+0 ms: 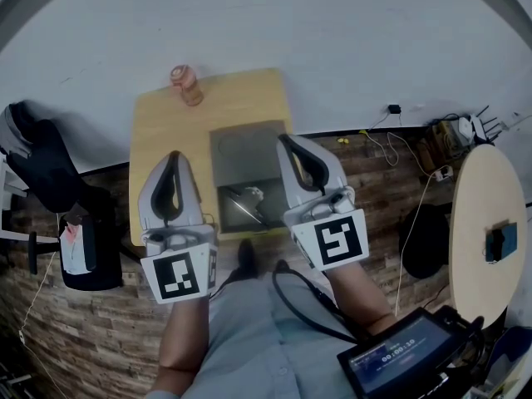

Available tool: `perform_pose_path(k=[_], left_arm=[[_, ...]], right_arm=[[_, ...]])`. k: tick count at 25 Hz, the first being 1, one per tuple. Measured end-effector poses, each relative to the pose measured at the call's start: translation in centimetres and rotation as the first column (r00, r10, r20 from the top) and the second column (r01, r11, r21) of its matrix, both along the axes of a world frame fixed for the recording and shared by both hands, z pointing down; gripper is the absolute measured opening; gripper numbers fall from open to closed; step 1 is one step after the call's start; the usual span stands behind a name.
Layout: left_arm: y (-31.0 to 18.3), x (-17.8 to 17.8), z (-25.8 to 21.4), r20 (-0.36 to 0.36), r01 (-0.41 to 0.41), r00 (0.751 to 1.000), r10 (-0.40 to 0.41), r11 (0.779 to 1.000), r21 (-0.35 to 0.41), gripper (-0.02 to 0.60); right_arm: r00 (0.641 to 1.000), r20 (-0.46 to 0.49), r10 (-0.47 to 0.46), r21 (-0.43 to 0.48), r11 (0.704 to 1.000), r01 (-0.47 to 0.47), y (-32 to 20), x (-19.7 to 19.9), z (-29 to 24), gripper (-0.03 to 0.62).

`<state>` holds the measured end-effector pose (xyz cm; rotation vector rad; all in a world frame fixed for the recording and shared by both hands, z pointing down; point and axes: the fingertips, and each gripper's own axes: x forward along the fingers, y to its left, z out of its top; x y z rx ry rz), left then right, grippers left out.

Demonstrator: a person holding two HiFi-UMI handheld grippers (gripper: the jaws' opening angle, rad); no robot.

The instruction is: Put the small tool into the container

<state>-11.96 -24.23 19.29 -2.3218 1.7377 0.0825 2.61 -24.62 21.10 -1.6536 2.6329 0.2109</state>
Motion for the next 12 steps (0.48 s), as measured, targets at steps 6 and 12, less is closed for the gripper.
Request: perform_pose_path(k=[6,12], left_arm=[[0.06,0.02,0.0,0.001,-0.001,1.0,0.001,1.0,-0.002,0.009],[0.12,0.05,0.01,0.004,-0.003,1.0,0.003,1.0,-0.006,0.009]], right_arm=[[1.0,-0.013,0.004,-0.005,1.0,-0.004,0.01,0.14,0.3,0.0],[1.0,0.01,0.007,0.003,1.0,-0.007,0.03,-0.04,-0.05,0.0]])
